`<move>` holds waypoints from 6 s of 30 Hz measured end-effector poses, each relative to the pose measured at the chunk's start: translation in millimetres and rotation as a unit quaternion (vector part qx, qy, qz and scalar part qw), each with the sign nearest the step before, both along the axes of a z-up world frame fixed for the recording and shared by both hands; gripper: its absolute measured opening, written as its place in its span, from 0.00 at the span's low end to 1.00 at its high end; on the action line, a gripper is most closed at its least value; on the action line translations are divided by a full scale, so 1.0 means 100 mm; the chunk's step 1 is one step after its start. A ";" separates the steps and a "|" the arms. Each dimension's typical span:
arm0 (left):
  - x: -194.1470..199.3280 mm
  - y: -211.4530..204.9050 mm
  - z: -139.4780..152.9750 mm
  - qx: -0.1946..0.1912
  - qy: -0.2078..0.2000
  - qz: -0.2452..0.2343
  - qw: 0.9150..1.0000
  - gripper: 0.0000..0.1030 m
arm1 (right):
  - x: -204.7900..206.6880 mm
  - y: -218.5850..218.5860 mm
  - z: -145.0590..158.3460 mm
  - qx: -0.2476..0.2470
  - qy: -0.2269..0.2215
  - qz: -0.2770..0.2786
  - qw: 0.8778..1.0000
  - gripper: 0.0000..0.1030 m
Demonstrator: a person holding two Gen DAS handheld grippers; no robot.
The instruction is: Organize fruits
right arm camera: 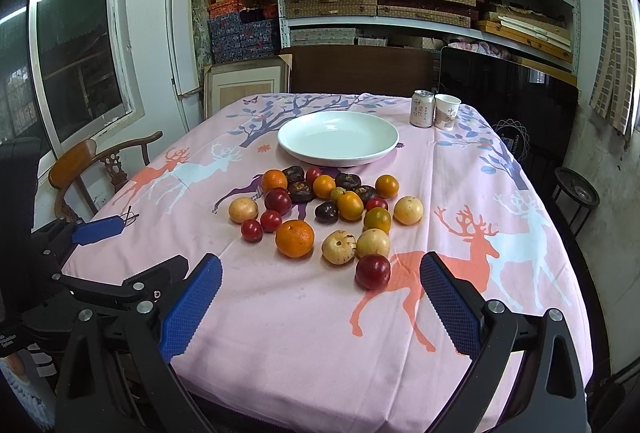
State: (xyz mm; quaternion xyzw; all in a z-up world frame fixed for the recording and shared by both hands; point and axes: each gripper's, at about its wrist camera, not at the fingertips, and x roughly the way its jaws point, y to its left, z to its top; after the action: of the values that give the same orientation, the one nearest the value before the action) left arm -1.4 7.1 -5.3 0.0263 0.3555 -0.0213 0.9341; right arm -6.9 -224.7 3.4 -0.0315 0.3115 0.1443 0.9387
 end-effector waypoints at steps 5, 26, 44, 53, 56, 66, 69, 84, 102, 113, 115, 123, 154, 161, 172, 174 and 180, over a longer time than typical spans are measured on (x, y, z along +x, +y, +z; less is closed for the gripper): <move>0.00 0.00 0.00 -0.001 0.001 0.000 1.000 0.96 | 0.00 0.00 0.01 0.000 0.000 0.000 1.000 0.97; 0.01 0.01 -0.01 -0.001 0.002 0.000 1.000 0.96 | 0.02 -0.05 -0.02 0.005 -0.002 -0.001 1.000 0.97; 0.04 0.23 -0.50 -0.077 -0.024 -0.074 0.994 0.96 | 0.18 -0.25 -0.47 0.087 -0.030 -0.036 0.995 0.97; 0.62 0.36 -0.71 -0.045 0.036 -0.055 0.997 0.96 | 0.57 0.17 -0.88 0.036 0.056 -0.006 0.998 0.97; 0.76 0.38 -0.74 -0.053 0.048 -0.056 0.996 0.96 | 0.74 0.26 -0.91 0.006 0.056 -0.016 0.998 0.97; 1.02 0.37 -0.87 -0.067 0.068 -0.062 0.993 0.96 | 1.29 0.36 -1.04 0.009 0.104 0.005 0.995 0.57; 1.08 0.39 -0.85 -0.071 0.071 -0.069 0.993 0.91 | 1.35 0.39 -1.13 0.008 0.113 0.012 0.994 0.49; 1.49 0.02 -0.89 -0.064 0.101 -0.120 0.986 0.56 | 1.25 0.20 -1.24 0.016 0.128 0.018 0.992 0.38; 1.55 0.21 -1.01 -0.081 0.111 -0.103 0.985 0.28 | 1.24 0.13 -1.24 0.032 0.127 0.018 0.991 0.37; 1.65 0.36 -0.48 -0.095 0.055 -0.098 0.989 0.28 | 1.26 -0.01 -0.89 0.072 0.097 0.024 0.992 0.37; 1.87 0.37 -0.30 -0.094 0.039 -0.093 0.990 0.28 | 1.42 -0.05 -0.60 0.078 0.074 0.027 0.994 0.37; 3.09 0.25 -0.15 -0.094 0.044 -0.067 0.992 0.28 | 2.75 0.26 -0.14 0.063 0.037 0.022 0.997 0.37; 3.05 0.53 -0.43 -0.055 0.018 -0.003 0.998 0.84 | 3.18 -0.05 -0.52 0.126 0.051 -0.031 0.990 0.69; 2.25 0.89 -0.65 -0.081 0.017 0.042 0.996 0.86 | 2.62 -0.48 -0.73 0.148 0.040 -0.087 0.984 0.76; 1.56 0.89 -0.83 -0.100 0.036 0.013 0.994 0.91 | 1.79 -0.54 -0.87 0.155 0.012 -0.076 0.985 0.79; 1.59 0.81 -0.83 -0.082 0.039 0.004 0.996 0.91 | 1.70 -0.48 -0.87 0.152 0.013 -0.058 0.987 0.79; 1.72 0.62 -0.91 -0.041 0.070 -0.018 0.997 0.91 | 1.62 -0.61 -0.87 0.193 0.011 -0.057 0.980 0.80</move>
State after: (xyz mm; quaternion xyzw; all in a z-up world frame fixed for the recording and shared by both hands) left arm 170.6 68.7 -96.6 -0.0078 0.4183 -0.0542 0.9066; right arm 154.6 -285.5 -83.4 0.1695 0.2898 0.1486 0.9302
